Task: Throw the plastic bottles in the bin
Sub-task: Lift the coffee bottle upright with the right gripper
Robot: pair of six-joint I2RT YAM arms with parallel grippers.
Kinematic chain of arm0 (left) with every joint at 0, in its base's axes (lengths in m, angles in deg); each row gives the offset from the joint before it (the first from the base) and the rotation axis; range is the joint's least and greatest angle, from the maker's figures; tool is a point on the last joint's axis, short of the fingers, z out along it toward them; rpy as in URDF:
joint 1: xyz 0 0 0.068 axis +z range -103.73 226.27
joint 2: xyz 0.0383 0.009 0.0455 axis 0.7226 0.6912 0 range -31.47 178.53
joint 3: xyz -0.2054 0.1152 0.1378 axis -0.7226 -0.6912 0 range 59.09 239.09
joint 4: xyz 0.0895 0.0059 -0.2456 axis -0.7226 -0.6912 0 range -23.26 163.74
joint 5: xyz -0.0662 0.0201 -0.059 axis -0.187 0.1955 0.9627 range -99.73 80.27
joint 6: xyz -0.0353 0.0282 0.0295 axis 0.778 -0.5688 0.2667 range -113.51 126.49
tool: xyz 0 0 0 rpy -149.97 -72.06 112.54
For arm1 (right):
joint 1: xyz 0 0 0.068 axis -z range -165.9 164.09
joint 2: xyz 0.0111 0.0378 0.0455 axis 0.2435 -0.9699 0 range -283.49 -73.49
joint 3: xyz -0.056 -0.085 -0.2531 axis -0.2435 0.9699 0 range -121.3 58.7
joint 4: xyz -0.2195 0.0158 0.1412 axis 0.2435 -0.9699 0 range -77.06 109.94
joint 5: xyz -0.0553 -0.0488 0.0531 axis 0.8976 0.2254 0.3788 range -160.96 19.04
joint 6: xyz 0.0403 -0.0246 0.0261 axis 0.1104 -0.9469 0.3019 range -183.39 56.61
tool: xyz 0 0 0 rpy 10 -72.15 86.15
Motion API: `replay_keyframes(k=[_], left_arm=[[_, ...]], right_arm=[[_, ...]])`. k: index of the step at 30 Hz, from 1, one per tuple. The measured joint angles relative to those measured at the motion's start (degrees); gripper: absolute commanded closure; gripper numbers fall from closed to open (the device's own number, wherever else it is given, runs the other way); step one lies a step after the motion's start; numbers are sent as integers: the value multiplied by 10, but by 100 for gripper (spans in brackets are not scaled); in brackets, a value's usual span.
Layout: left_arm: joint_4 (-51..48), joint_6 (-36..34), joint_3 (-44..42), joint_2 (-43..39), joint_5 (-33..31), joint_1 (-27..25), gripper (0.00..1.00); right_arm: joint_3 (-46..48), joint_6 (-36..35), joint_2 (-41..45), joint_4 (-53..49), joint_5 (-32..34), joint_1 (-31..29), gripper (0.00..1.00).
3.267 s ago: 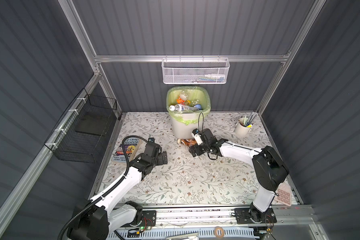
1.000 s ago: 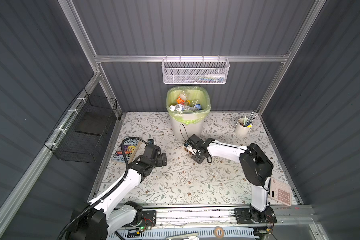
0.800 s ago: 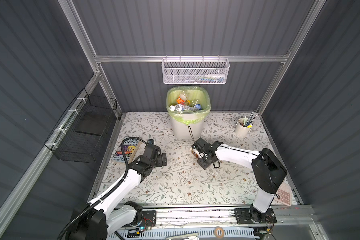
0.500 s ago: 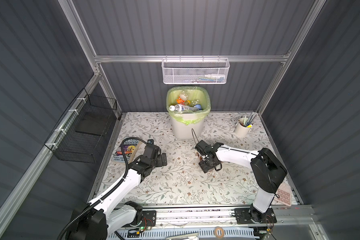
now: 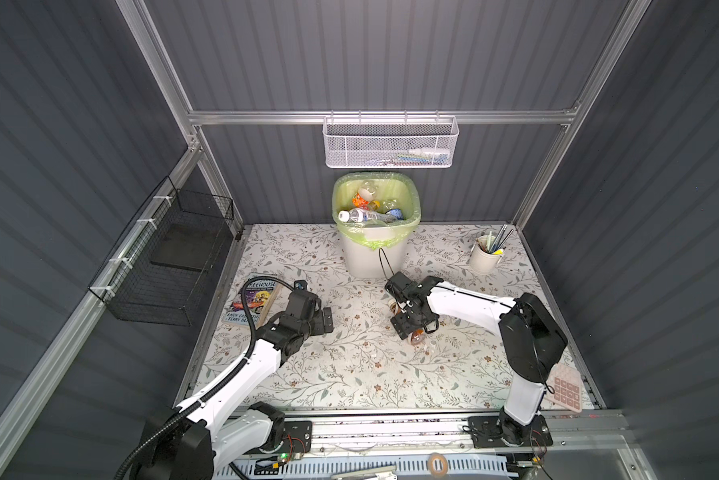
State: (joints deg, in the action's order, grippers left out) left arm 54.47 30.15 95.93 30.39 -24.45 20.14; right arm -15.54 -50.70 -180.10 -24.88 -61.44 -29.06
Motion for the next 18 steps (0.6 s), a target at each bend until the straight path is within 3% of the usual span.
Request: replay_keyframes(k=[5,8,11,14,18], left_arm=[[0,0,-2,-7,0,0,0],[0,0,-5,-13,-2,0,0],[0,0,-7,-17,-2,0,0],[0,0,-7,-17,-2,0,0],[0,0,-7,-16,-4,0,0]], right_arm=[[-21,-11,-38,-7,-11,0,25],[-24,-14,-51,-12,-19,0,36],[-24,-14,-50,-15,-22,1,38],[-10,-11,-24,-6,-19,2,40],[41,-2,74,30,-3,2,43]])
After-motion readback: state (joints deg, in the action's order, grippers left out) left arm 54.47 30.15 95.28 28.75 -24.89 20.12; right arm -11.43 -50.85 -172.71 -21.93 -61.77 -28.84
